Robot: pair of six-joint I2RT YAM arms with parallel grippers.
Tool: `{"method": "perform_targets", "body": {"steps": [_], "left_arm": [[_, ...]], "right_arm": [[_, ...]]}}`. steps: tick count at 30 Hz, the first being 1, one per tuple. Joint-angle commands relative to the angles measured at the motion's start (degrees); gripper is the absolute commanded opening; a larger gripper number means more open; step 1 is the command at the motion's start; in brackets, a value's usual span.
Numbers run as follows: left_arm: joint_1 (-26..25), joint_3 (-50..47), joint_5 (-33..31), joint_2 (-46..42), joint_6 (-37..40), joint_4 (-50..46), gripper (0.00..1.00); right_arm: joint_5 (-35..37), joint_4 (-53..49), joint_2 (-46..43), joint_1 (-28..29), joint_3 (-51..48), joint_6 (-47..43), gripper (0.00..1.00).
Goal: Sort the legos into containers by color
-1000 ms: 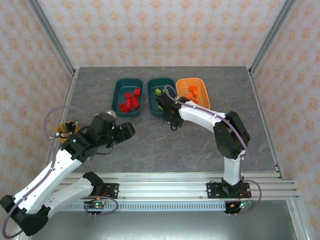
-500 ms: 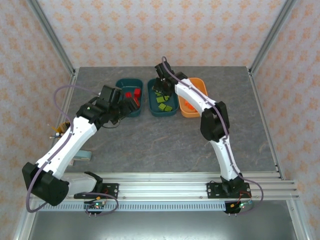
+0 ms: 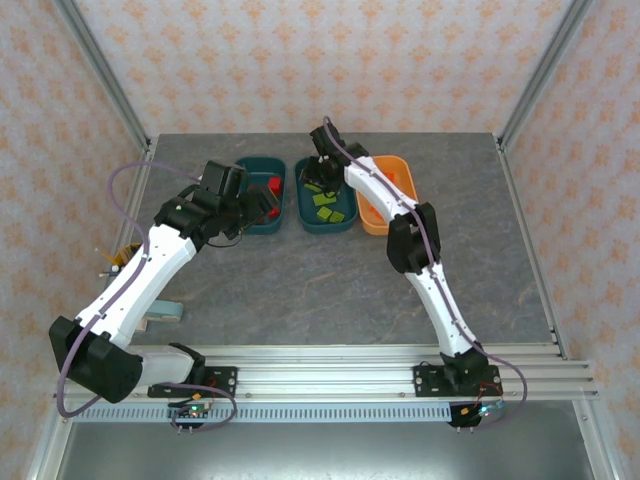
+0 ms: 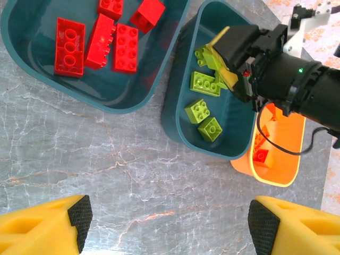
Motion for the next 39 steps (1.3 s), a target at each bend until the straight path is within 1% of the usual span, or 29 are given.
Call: {"method": "perform_targets", "body": {"steps": [1,6,8,11,14,16,19,23,27,29,30,31,32,34,37,38,39], "left_arm": [[0.5,1.69,-1.52,-0.43,1.48,-0.52,0.81],[0.5,1.7,-1.12,-0.97,1.5,-1.03,0.81],[0.5,1.44,-1.08,-1.51,1.62,-1.35,0.81],[0.41,0.55,-0.82,-2.74,1.76,-2.13,0.81],[0.41,-1.31,-0.27,-4.73,1.83,-3.23,0.81],[0.32,-2.34,-0.24,-6.2,2.24,-4.81,0.81],[0.23,-3.3,-0.07,-8.61,3.36,-7.03,0.81],[0.23,-4.24,1.17,-11.66,5.34,-10.0,0.81],[0.23,-5.83,2.6,-14.42,7.54,-12.52,0.82],[0.23,-7.32,3.47,-15.61,8.83,-13.17,0.85],[0.23,-8.15,3.94,-16.25,9.24,-13.23,0.96],[0.23,-9.38,4.45,-16.7,9.6,-13.03,1.0],[0.23,-10.26,4.96,-17.05,9.8,-12.78,1.0],[0.23,-12.6,6.07,-18.03,11.32,-10.9,1.0],[0.24,-13.7,0.86,-20.18,13.45,-10.43,1.0],[0.25,-13.98,-1.02,-20.65,14.33,-9.93,1.0],[0.23,-13.91,-4.53,-20.57,14.66,-10.26,1.0]], "right_arm": [[-2.03,-0.23,2.86,-0.18,2.91,0.6,0.46],[-1.94,-1.75,2.27,-0.18,5.0,0.36,0.54],[-1.87,-2.35,0.7,-0.18,5.34,0.16,0.55],[-0.72,-2.46,-4.19,-0.02,2.95,-0.62,0.55],[2.02,-0.91,-11.9,0.53,-3.34,-2.54,0.54],[3.97,-0.06,-17.92,0.7,-9.29,-3.17,0.54],[7.46,1.84,-28.21,0.88,-21.03,-3.91,0.53],[12.7,5.73,-44.9,1.38,-41.19,-5.45,0.53],[16.33,6.52,-61.64,1.74,-60.22,-6.72,0.54],[17.23,5.88,-68.87,1.92,-67.39,-8.18,0.6],[18.6,4.72,-73.29,2.06,-71.64,-9.0,0.67],[20.16,2.98,-76.68,2.03,-74.73,-9.32,0.88],[20.79,1.72,-79.48,1.97,-77.05,-9.54,1.0],[22.54,-0.94,-85.75,1.84,-81.15,-10.16,0.99],[28.78,-4.42,-92.3,1.86,-83.28,-9.5,0.99],[32.15,-5.61,-93.89,1.84,-83.31,-8.9,0.99],[37.05,-7.74,-94.83,1.68,-82.86,-6.96,0.99]]}}
